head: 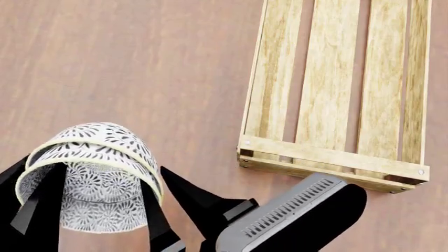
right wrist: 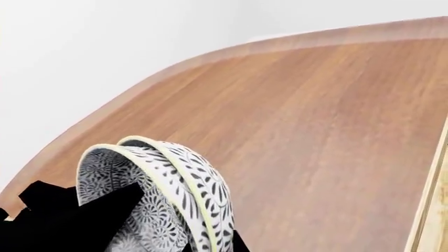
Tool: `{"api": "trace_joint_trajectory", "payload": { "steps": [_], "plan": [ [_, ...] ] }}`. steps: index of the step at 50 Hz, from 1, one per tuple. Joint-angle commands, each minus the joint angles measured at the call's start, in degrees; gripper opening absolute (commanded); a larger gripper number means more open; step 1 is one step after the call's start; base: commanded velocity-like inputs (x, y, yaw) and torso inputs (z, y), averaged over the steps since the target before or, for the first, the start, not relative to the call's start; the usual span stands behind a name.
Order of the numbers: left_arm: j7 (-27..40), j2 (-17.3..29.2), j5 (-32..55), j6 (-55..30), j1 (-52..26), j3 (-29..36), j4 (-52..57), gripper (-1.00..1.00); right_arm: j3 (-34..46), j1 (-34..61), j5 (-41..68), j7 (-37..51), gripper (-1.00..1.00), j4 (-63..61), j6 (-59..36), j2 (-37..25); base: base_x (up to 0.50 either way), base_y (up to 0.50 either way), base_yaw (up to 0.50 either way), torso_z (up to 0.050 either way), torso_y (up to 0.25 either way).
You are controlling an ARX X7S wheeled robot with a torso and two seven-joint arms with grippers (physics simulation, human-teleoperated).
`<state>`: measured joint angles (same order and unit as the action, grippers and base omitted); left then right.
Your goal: Stack the right bowl on the left bowl and place them in the tray.
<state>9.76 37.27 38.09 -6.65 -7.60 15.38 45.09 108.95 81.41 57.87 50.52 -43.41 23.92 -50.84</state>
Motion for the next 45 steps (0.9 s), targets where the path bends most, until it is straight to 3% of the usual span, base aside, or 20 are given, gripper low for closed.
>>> {"api": "trace_joint_trajectory", "payload": {
  "steps": [1, 26, 45],
  "plan": [
    [-3.0, -1.5, 0.6, 1.5, 0.1, -1.5, 1.0, 1.00, -2.5, -0.2, -1.4, -2.9, -1.00, 0.0, 0.9, 1.3, 0.00, 0.00, 0.00, 0.000, 0.000],
    [-2.3, -0.9, 2.0, 1.7, -0.2, -2.1, 1.5, 1.00, -3.2, -1.6, -1.0, -3.3, -1.00, 0.8, 2.3, 0.5, 0.00, 0.00, 0.00, 0.000, 0.001],
    [-0.8, 1.5, 5.4, 3.0, 1.2, -5.1, 6.0, 1.00, -7.0, 8.4, 9.9, -6.8, -1.00, 4.1, -1.1, -2.4, 0.00, 0.00, 0.00, 0.000, 0.001]
  ]
}}
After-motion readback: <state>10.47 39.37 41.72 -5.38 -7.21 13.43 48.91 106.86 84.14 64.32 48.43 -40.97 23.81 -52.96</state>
